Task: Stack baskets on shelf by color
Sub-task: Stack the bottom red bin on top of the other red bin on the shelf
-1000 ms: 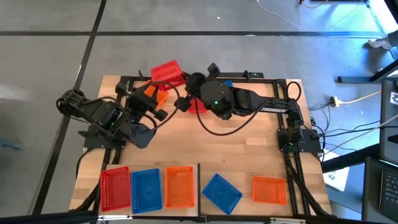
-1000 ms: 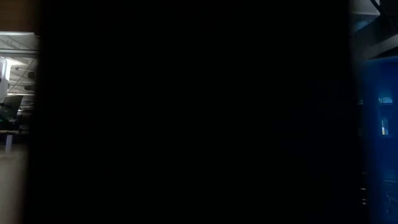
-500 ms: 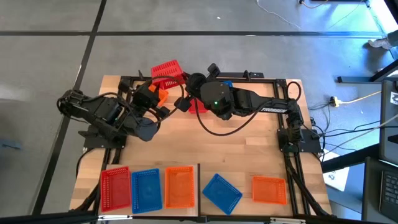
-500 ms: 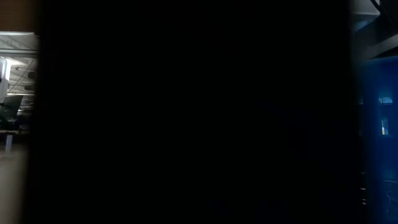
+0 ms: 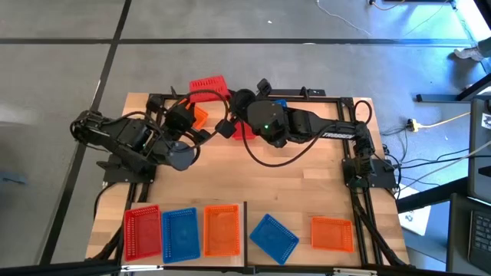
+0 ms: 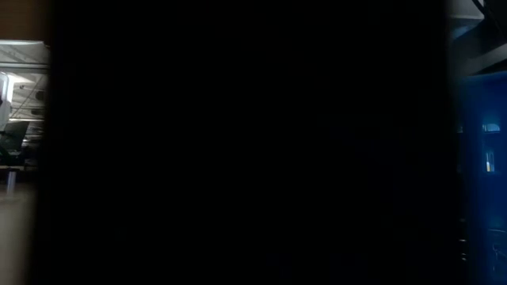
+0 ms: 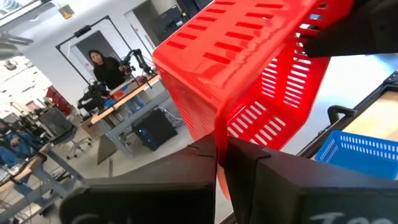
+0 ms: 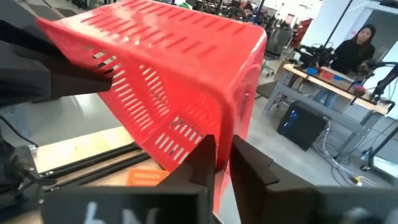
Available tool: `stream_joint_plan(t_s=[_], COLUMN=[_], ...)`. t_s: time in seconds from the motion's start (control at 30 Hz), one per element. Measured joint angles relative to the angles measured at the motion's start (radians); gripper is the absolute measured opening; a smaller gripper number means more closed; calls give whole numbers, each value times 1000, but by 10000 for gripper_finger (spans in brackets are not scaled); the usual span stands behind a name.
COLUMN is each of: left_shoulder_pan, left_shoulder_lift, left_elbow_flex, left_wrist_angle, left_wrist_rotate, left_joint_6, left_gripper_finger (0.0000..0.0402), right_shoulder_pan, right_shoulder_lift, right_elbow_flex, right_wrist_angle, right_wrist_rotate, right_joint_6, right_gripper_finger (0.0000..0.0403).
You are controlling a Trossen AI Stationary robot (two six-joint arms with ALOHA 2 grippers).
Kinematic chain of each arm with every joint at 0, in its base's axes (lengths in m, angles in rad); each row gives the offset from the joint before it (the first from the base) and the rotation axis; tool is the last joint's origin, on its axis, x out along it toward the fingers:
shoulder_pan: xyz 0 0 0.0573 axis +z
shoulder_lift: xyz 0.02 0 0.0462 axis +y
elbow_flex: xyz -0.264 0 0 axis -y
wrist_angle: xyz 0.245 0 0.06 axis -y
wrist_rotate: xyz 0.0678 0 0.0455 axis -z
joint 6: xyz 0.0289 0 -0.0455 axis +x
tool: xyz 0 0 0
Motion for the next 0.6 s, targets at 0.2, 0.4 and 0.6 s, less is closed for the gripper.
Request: stream_joint_plan(t_s=[0.2,0.4,0.6], left_shoulder_pan=[0,0,-1], left_shoulder_lift=[0,-15,-37], left_elbow_flex=[0,0,-3], left_wrist_angle=[2,1,1], left_wrist_rotate=[7,11,15], left_joint_6=[25,28,34], left_gripper_finger=[1,0,0], right_shoulder_pan=[0,18,73], right_shoulder_lift=[0,0,0], right_elbow_flex=[0,0,0], right_wrist_angle=[-1,-1,-5], right_wrist_rotate=[-17,-21,31], right_joint_6=[-4,19,-53], right_gripper_finger=[86,115,117])
